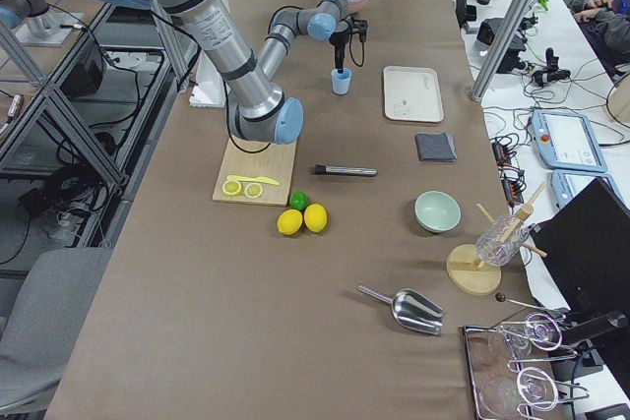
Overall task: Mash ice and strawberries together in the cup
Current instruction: 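Carry the strawberry with the right gripper over the light-blue cup and release, then move the right gripper to the steel pestle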
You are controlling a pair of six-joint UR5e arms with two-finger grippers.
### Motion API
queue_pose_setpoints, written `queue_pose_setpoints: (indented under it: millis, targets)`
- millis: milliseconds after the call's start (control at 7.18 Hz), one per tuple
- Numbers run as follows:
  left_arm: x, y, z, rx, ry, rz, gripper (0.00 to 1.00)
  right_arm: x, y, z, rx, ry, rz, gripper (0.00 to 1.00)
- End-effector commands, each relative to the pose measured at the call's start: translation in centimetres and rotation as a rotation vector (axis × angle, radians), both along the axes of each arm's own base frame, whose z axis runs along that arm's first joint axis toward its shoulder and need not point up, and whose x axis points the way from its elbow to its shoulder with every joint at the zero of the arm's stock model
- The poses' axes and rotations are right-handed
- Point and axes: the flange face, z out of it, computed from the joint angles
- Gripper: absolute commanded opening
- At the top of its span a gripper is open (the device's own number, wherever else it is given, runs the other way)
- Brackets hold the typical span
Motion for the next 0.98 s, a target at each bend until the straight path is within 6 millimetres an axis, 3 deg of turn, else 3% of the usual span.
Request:
queue_pose_setpoints:
  millis: [0, 279, 418, 696, 836]
  targets:
    - [0.0, 0.1, 0.3, -0.006, -0.001, 0.0, 1.0, 2.3, -2.3, 0.5, -0.066, -0.024, -0.025, 0.99]
    - [0.0, 0.1, 0.3, -0.008, 0.0, 0.0, 1.0, 9.5, -8.9, 2.5, -0.132, 0.003, -0.064, 1.0]
    - [0.0, 0.1, 0.2, -0.006, 0.0, 0.0, 1.0, 11.8, -10.0, 4.4, -0.13, 0.059, -0.054, 1.0]
    - [0.0, 0.1, 0.8, -0.013, -0.002, 0.002, 1.0, 15.6, -11.9, 11.4, -0.118, 0.121, -0.124, 1.0]
    - [-0.1, 0.1, 0.7, -0.015, -0.008, -0.001, 1.0, 18.9, -14.0, 13.8, -0.13, 0.13, -0.11, 1.0]
